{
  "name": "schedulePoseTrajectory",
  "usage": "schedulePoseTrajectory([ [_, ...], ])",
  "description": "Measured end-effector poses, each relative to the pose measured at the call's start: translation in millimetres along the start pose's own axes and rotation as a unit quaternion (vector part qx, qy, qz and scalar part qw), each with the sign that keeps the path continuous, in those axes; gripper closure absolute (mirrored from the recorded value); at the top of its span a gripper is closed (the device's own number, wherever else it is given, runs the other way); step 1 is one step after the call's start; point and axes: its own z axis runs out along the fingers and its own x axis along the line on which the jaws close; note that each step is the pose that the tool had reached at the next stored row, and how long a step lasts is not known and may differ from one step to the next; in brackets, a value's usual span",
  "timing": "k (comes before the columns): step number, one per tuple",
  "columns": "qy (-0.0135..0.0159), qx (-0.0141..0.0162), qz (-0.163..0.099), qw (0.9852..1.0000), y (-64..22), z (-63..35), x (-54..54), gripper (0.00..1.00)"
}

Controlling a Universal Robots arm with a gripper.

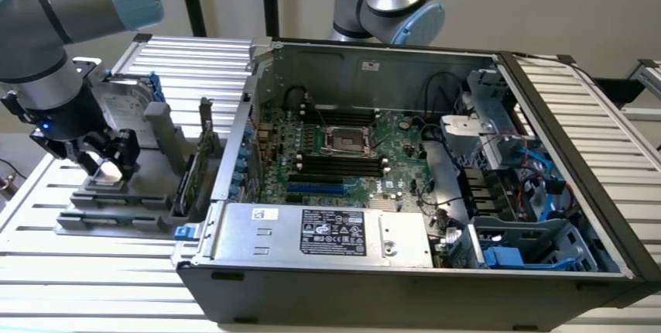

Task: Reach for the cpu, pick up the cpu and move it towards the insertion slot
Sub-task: 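Pick up the cpu and move it towards the insertion slot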

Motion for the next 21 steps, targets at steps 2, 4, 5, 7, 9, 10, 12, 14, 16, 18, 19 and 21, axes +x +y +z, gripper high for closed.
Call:
schedulePoseTrajectory([
  [2,0.0000,0.0000,0.000,1.0000,0.0,-0.1,0.0,0.36],
  [4,0.0000,0.0000,0.000,1.0000,0.1,-0.2,0.0,0.36],
  [5,0.0000,0.0000,0.000,1.0000,0.2,-0.2,0.1,0.36],
  [7,0.0000,0.0000,0.000,1.0000,0.5,-0.2,0.1,0.36],
  [9,0.0000,0.0000,0.000,1.0000,0.7,-0.1,0.1,0.36],
  [10,0.0001,0.0000,-0.001,1.0000,0.8,-0.1,0.1,0.36],
  [12,0.0001,0.0000,-0.002,1.0000,0.8,-0.1,0.2,0.36],
  [14,0.0002,0.0000,-0.003,1.0000,0.9,-0.1,0.3,0.36],
  [16,0.0005,0.0001,-0.005,1.0000,1.0,-0.1,0.4,0.36],
  [18,0.0007,0.0001,-0.007,1.0000,1.1,-0.1,0.6,0.36],
  [19,0.0008,0.0001,-0.007,1.0000,1.1,-0.1,0.7,0.36],
  [21,0.0011,0.0001,-0.009,1.0000,1.2,-0.1,0.8,0.36],
])
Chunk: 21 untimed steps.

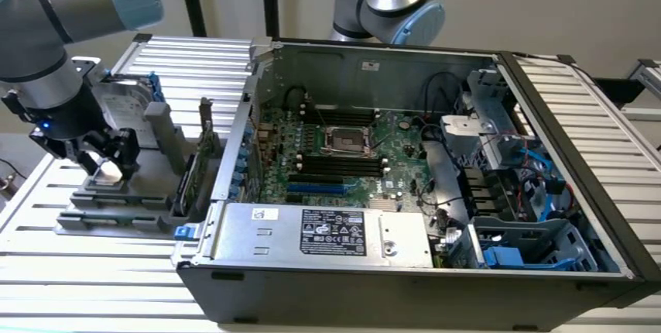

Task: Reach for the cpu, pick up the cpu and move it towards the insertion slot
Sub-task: 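Pick up the cpu and move it towards the insertion slot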

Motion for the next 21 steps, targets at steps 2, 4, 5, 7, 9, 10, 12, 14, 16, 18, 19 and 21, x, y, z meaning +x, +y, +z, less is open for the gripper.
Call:
schedulePoseTrajectory([
  [2,0.0003,0.0000,-0.002,1.0000,0.1,0.0,0.1,0.36],
  [4,0.0004,0.0000,-0.003,1.0000,0.2,0.1,0.1,0.36],
  [5,0.0004,0.0000,-0.003,1.0000,0.3,0.2,0.1,0.36],
  [7,0.0004,0.0000,-0.004,1.0000,0.3,0.3,0.1,0.36],
  [9,0.0006,0.0001,-0.004,1.0000,0.4,0.1,0.1,0.38],
  [10,0.0006,0.0002,-0.004,1.0000,0.4,0.1,0.1,0.38],
  [12,0.0007,0.0002,-0.004,1.0000,0.4,0.1,0.1,0.45],
  [14,0.0008,0.0003,-0.004,1.0000,0.4,0.0,0.1,0.45],
  [16,0.0009,0.0002,-0.004,1.0000,0.5,-1.5,0.1,0.45],
  [18,0.0010,0.0002,-0.004,1.0000,0.7,-5.1,0.1,0.45],
  [19,0.0011,0.0003,-0.004,1.0000,0.9,-8.2,0.1,0.45],
  [21,0.0010,0.0002,-0.004,1.0000,1.3,-16.3,0.1,0.45],
])
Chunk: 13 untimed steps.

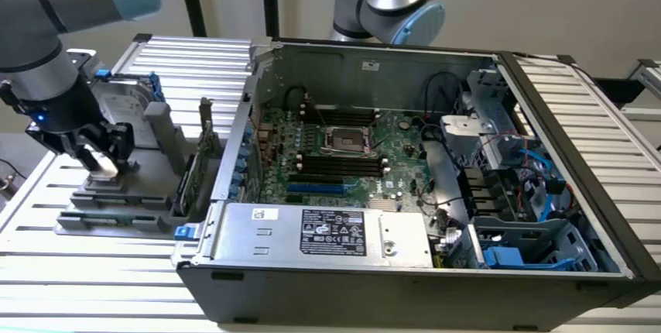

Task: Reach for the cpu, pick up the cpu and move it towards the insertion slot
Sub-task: 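Pick up the cpu and move it towards the insertion slot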

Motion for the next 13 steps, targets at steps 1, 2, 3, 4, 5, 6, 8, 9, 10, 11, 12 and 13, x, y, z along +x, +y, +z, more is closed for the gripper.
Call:
schedulePoseTrajectory([
  [1,0.0001,0.0001,0.000,1.0000,0.2,-4.6,0.0,0.45],
  [2,0.0000,-0.0001,0.000,1.0000,0.5,-9.3,-0.1,0.45],
  [3,0.0000,-0.0001,0.000,1.0000,0.7,-13.8,-0.3,0.45],
  [4,0.0001,-0.0001,0.000,1.0000,0.9,-18.3,-0.4,0.45],
  [5,0.0000,-0.0001,0.000,1.0000,1.1,-22.8,-0.7,0.45],
  [6,0.0000,-0.0001,0.000,1.0000,1.3,-27.3,-0.9,0.45],
  [8,0.0001,-0.0001,0.000,1.0000,1.6,-36.7,-1.5,0.45],
  [9,0.0000,0.0000,0.000,1.0000,1.8,-41.2,-1.8,0.45],
  [10,0.0001,0.0000,0.000,1.0000,1.9,-45.7,-2.1,0.45],
  [11,0.0000,-0.0001,0.000,1.0000,2.1,-50.2,-2.4,0.45],
  [12,0.0000,-0.0001,0.000,1.0000,2.2,-54.6,-2.8,0.45],
  [13,0.0001,0.0000,0.000,1.0000,2.4,-59.2,-3.2,0.45],
])
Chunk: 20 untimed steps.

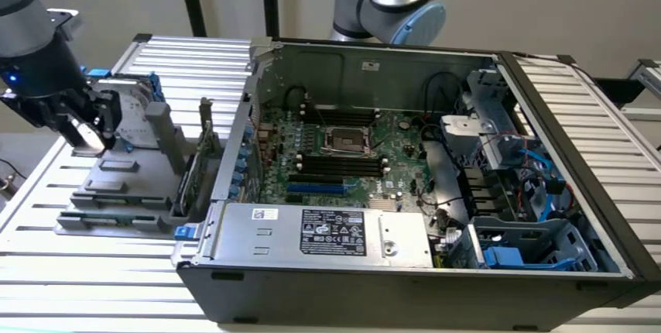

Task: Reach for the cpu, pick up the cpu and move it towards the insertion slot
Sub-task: 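Pick up the cpu and move it towards the insertion slot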

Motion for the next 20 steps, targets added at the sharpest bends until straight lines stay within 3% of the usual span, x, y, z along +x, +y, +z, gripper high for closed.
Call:
schedulePoseTrajectory([
  [6,-0.0001,0.0000,0.000,1.0000,1.2,-27.4,-7.9,0.45],
  [20,0.0023,-0.0015,0.000,1.0000,6.1,-91.6,-70.5,0.45],
])
